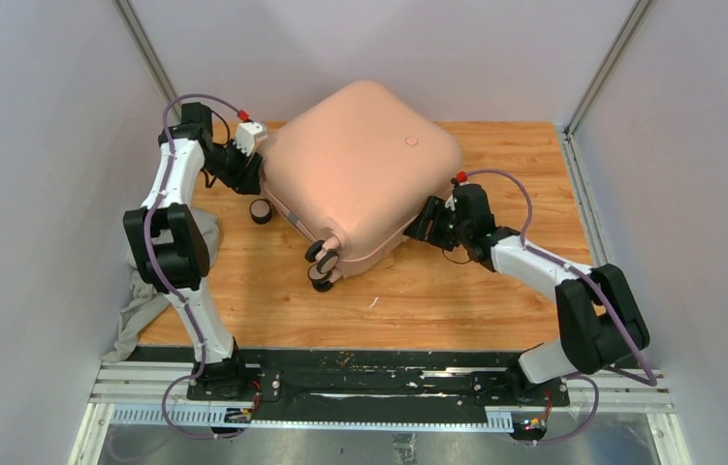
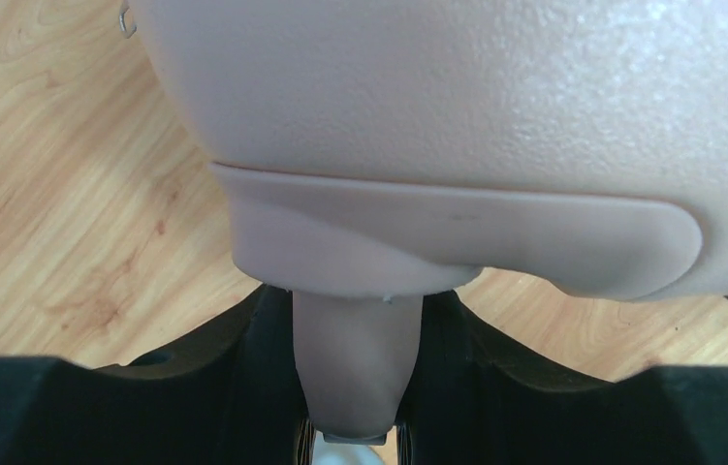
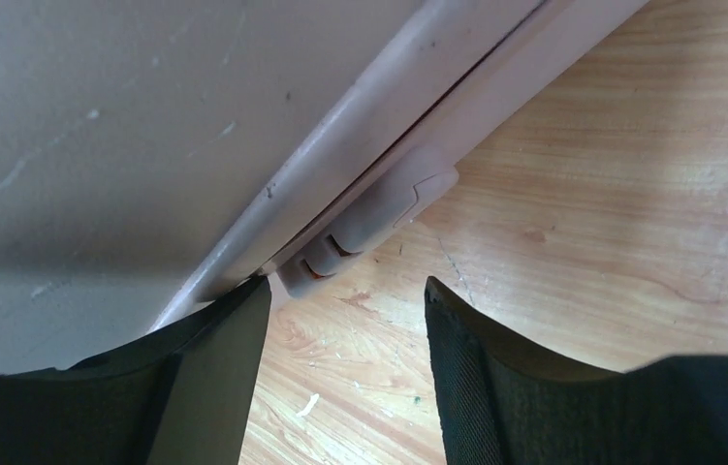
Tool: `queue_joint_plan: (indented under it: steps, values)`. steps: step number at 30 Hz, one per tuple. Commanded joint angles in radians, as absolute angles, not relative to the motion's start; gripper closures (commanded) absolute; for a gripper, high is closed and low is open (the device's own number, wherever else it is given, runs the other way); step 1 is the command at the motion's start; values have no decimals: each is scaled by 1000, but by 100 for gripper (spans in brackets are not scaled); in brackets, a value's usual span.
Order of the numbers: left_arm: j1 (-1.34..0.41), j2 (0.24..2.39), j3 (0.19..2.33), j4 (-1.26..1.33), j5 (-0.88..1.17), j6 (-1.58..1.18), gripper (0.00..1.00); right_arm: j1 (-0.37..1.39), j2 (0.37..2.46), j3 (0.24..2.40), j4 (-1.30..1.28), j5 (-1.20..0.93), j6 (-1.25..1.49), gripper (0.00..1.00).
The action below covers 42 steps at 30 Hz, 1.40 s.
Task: Pack the luggage
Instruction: Zip the luggage at the corner of the board.
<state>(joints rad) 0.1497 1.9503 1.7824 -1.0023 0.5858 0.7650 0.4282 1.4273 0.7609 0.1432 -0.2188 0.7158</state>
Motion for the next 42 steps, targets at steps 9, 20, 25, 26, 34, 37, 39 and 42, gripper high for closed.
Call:
queue_joint_plan:
  steps: [9,20,25,26,34,37,39,42]
  values:
    - [132,1576,1436,-1062,633,746,94,330,1638,1053,104,-429,496,36]
    - [133,1395,1386,-1060,545,622,100,308,1587,1003,83,-424,392,28]
    - [133,1407,1448,-1060,538,570,100,295,1407,715,267,-461,385,26]
    - [133,1407,1457,-1060,541,562,100,295,1375,663,313,-472,382,26]
    - [132,1411,1450,-1058,551,543,100,295,1394,630,469,-730,304,27]
    - [132,1419,1441,-1057,544,540,100,295,1468,672,542,-823,312,27]
    - [132,1423,1436,-1057,534,537,100,292,1510,694,573,-854,308,27]
    - [132,1425,1433,-1057,528,538,100,284,1592,737,612,-918,323,27]
